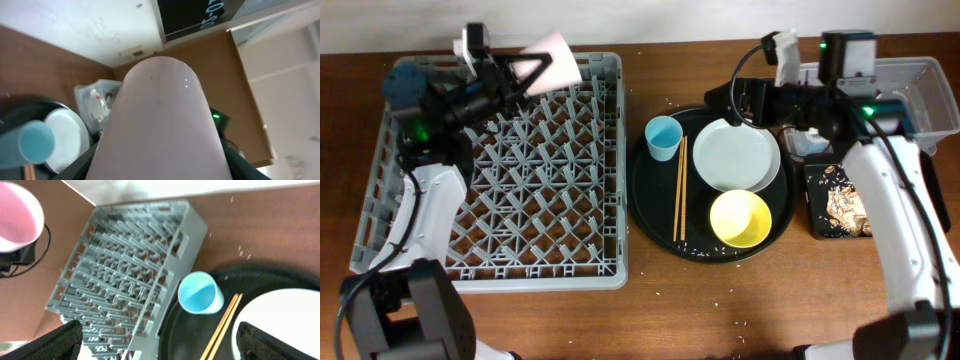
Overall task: Sort waste into correct bins and load items into the dishwasher rack
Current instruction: 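Place the pink cup upside down in the dish rack with left gripper, then grasp the blue cup with right gripper and pass it to left gripper, then place the blue cup in the dish rack with left gripper, then grasp the yellow bowl with left gripper and place it in the rack, then grasp the white plate with left gripper and stand it in the rack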
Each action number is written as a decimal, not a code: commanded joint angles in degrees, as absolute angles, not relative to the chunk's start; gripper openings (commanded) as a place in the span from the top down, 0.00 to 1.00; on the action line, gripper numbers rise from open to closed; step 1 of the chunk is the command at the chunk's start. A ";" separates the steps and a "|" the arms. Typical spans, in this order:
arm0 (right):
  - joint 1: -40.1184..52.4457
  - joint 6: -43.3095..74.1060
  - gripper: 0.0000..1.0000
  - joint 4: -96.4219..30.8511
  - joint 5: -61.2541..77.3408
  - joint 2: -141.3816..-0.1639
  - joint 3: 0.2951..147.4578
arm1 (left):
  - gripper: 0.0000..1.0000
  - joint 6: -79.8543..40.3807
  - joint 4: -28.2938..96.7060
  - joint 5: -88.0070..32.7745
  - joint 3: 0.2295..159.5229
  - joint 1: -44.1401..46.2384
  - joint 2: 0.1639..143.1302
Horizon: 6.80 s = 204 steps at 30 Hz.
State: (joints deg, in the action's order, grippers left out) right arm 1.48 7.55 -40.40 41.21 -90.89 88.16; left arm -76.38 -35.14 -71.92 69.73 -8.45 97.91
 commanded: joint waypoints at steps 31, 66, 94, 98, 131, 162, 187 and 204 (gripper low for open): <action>9.41 8.32 0.13 -45.25 19.42 -96.60 89.06 | 0.23 -18.79 65.80 -6.42 89.78 21.85 97.54; 3.62 25.61 0.96 -17.02 81.89 -106.56 89.38 | 0.01 -19.64 30.24 -74.87 87.77 9.82 105.12; 0.89 9.19 0.29 -50.78 24.71 -106.59 93.67 | 0.58 -17.63 71.22 -2.50 110.30 12.86 108.77; 0.91 8.73 0.30 -53.21 23.27 -106.59 93.67 | 0.60 -16.12 67.35 -0.99 110.30 18.63 119.09; -2.76 15.49 0.38 -74.30 3.79 -95.02 103.72 | 0.36 -18.68 85.27 -8.19 144.24 44.31 142.82; -20.67 16.82 0.01 -72.18 11.81 -94.39 107.90 | 0.99 -19.40 79.26 69.21 167.11 25.69 146.69; -20.64 16.80 0.02 -72.18 11.81 -94.39 107.90 | 0.51 -15.49 80.09 49.69 150.91 32.10 147.41; -20.67 16.80 0.02 -72.18 11.81 -94.39 107.90 | 0.47 -18.46 69.89 -6.07 145.95 37.76 147.35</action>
State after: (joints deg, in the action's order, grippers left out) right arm -20.69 16.49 -72.16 11.73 -94.87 106.96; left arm -14.85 71.61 -6.24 150.58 37.50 147.61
